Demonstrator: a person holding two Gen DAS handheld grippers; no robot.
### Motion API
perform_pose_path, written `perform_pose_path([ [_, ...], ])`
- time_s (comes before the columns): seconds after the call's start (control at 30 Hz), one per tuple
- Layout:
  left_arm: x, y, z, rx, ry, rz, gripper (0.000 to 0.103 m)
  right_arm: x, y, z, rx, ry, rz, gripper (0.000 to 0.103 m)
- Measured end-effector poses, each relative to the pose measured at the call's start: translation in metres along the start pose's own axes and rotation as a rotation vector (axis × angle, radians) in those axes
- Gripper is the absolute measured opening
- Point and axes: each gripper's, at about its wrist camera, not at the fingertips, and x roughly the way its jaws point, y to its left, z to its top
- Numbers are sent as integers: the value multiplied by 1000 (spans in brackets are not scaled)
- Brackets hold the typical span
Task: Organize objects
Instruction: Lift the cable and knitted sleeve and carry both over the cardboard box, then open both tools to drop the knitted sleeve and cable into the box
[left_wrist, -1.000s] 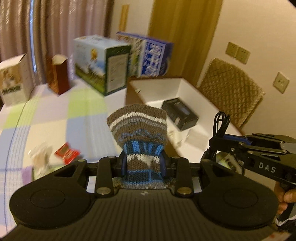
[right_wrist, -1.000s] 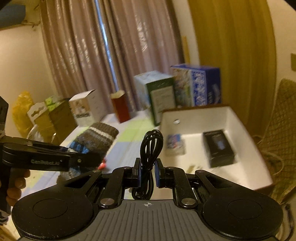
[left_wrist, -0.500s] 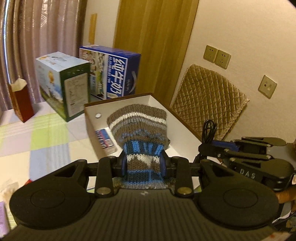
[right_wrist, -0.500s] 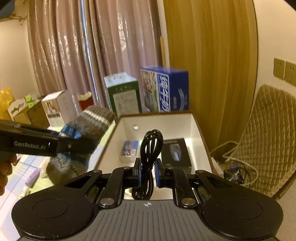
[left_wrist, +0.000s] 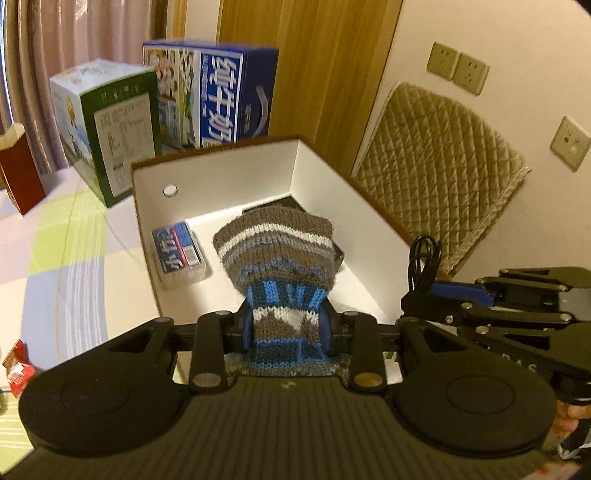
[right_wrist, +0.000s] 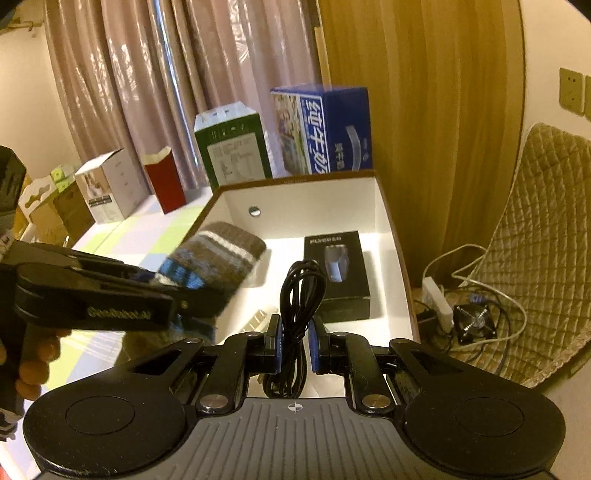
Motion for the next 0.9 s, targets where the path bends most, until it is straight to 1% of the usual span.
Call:
perform_pose_path([
  [0.13,18,-7,-5,16,50,11,29,12,-7,0,-4,46,23,11],
  [0.3,39,-12,-13,40,143,33,37,26,-10,-1,-29,113,41,11],
  [0.37,41,-11,-15,40,163,29,42,32,-12,-2,-37,158,55,11],
  [0.43,41,-9,-15,35,167,21,43,38,-12,-3,-44,182,59,11],
  [0.57,40,-7,-12,44,163,32,53,50,-11,-4,-57,241,85,11],
  [0.8,35,-3,-10,38,157,42,54,64,-10,-4,-50,288,104,12],
  [0.83,34,-2,-9,38,156,45,55,65,-10,-4,-49,292,102,15],
  [0.9,33,-2,-9,43,153,53,57,66,-10,-3,-52,290,93,25],
])
